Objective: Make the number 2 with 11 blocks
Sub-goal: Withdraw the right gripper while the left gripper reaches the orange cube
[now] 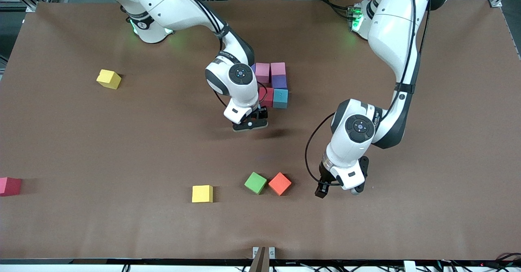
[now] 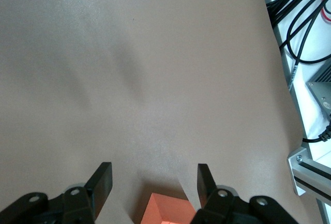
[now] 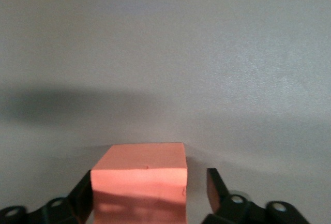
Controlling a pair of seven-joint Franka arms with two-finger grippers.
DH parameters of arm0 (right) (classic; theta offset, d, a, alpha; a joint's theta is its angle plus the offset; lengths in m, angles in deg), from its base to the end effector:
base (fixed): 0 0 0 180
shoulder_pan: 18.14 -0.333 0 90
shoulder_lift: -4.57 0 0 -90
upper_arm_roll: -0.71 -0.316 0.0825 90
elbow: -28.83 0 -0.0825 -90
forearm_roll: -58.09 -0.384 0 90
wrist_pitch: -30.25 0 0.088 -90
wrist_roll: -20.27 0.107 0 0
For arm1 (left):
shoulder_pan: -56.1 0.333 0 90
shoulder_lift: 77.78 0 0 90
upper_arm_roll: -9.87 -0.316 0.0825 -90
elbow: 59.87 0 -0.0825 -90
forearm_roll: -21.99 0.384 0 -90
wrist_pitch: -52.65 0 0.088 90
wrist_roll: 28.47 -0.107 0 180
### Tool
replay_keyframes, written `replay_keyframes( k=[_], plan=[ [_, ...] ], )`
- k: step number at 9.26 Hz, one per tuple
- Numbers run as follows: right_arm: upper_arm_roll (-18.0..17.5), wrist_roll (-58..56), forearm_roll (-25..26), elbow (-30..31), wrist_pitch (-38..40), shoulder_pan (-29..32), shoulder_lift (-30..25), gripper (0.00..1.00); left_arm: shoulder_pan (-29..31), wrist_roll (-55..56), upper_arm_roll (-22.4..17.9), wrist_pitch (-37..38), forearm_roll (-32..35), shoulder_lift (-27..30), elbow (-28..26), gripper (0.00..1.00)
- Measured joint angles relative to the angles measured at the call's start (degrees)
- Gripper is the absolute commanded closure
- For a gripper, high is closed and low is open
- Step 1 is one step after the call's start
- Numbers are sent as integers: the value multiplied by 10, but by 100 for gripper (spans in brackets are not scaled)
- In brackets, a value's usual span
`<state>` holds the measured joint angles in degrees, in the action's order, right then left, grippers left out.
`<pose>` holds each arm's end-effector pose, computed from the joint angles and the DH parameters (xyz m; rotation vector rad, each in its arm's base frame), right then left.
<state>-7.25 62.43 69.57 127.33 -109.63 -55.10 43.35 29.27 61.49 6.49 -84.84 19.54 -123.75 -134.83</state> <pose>0.4859 0.4712 0.2023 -3.1246 -0.2590 -0.1141 0.7025 -0.3182 0.2899 2.4164 1.5900 0.2398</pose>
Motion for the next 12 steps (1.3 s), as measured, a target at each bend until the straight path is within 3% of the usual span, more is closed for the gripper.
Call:
replay_keyframes(
  k=[4,7,10,12],
  plan=[
    [0,0,9,-21,7,11,-2,0,-5,56,1,0,0,-2,0,26],
    [0,-1,9,-100,113,17,-9,0,-9,156,1,0,0,-2,0,26],
    [1,-43,9,-131,157,25,-9,0,-12,259,2,0,-1,-5,0,26],
    [5,-120,9,-167,211,45,-10,0,-16,290,3,-20,-62,-10,0,26]
  ],
)
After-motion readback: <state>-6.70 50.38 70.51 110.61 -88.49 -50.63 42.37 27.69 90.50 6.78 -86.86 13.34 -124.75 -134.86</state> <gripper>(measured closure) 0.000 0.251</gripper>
